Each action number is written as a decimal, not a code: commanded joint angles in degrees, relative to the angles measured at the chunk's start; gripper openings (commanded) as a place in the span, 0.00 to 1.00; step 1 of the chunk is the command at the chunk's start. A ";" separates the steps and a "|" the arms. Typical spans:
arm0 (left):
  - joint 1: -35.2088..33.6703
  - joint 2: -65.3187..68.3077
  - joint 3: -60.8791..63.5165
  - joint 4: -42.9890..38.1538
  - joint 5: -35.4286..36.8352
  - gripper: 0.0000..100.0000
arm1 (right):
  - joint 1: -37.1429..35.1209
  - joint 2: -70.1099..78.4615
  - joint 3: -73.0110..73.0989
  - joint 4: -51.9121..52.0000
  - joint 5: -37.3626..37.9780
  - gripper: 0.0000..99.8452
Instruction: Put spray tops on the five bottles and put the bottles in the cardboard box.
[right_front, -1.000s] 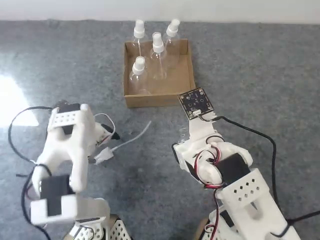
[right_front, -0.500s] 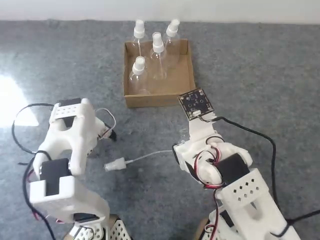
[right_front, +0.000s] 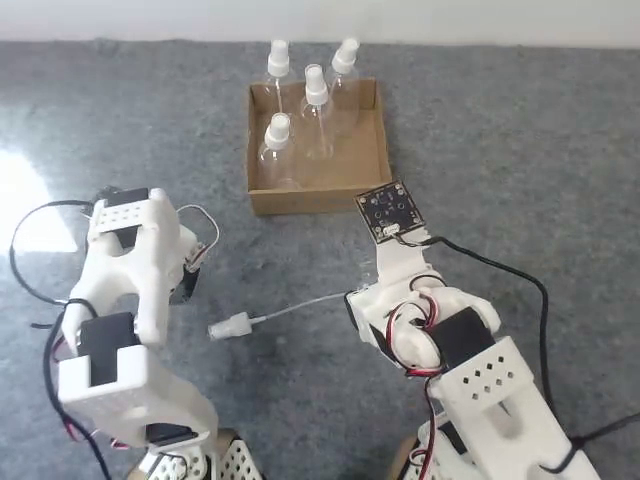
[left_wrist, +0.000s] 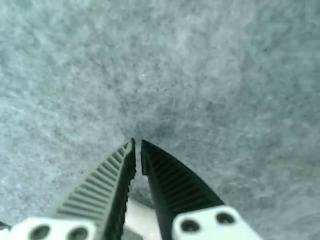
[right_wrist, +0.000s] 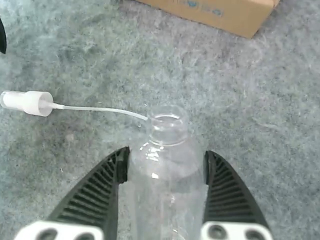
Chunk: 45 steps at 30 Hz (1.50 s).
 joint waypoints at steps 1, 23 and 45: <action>-0.35 -0.44 -5.32 2.99 0.35 0.01 | 0.92 -2.51 -0.88 -1.45 -0.53 0.10; 3.25 -0.44 -20.53 26.81 -6.07 0.01 | 1.36 -2.51 -0.97 -1.45 -0.53 0.10; 15.65 -23.21 -3.74 19.25 -0.88 0.01 | 4.35 -2.51 -1.05 -2.33 -0.44 0.10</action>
